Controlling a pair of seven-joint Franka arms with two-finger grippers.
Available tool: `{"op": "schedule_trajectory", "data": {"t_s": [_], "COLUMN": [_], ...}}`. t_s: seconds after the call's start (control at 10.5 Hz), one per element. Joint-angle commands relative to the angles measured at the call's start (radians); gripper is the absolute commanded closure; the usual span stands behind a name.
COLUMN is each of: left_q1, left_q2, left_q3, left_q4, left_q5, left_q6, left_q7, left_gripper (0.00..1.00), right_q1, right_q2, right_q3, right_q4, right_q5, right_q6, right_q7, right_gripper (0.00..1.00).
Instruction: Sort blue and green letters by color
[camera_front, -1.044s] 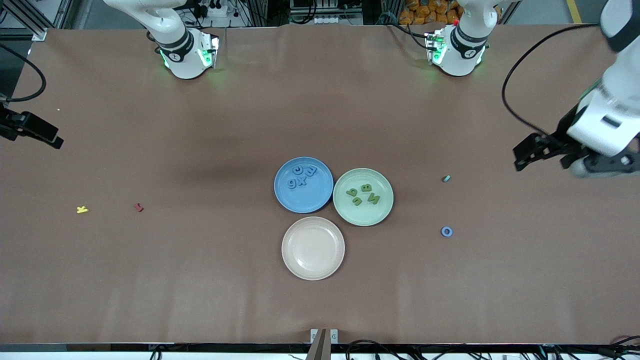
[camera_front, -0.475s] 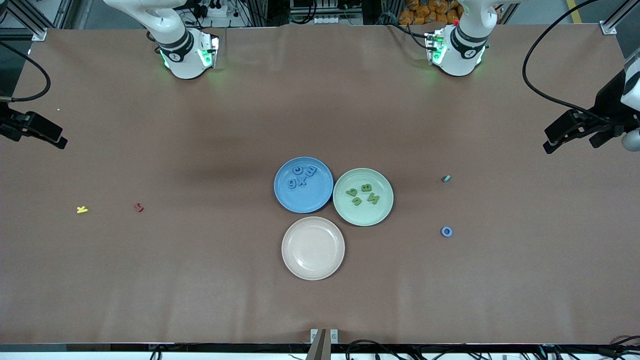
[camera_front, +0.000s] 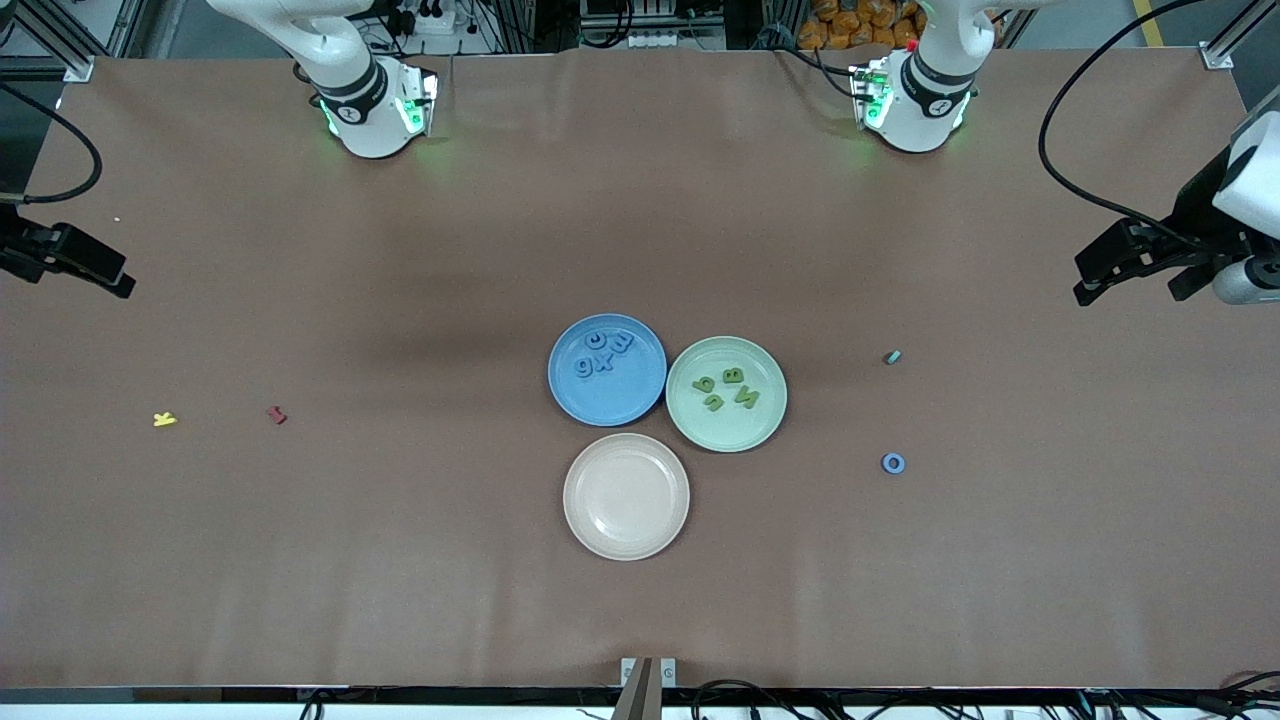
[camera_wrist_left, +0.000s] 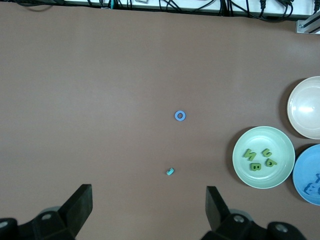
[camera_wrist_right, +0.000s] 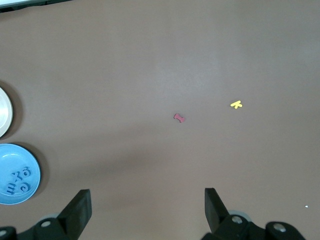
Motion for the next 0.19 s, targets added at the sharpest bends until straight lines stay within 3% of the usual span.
{"op": "schedule_trajectory", "data": {"t_s": [0.0, 0.09], "left_q1": [-0.021, -0.001], "left_q2": [-0.005, -0.005], "left_q3": [0.035, 0.004], "left_q4": [-0.009, -0.008], "left_q5": [-0.015, -0.018], "left_q6": [-0.021, -0.023], "left_q7": [0.04, 0.031], "left_gripper": [0.0, 0.0], "right_q1": [-0.011, -0.011], "right_q2": [0.003, 0.003], "right_q3": [0.012, 0.012], "right_q4": [0.008, 0.008], "right_q5": [0.0, 0.0], "right_q6": [-0.001, -0.001], "right_q7": [0.006, 0.006], "right_gripper": [0.0, 0.0]}}
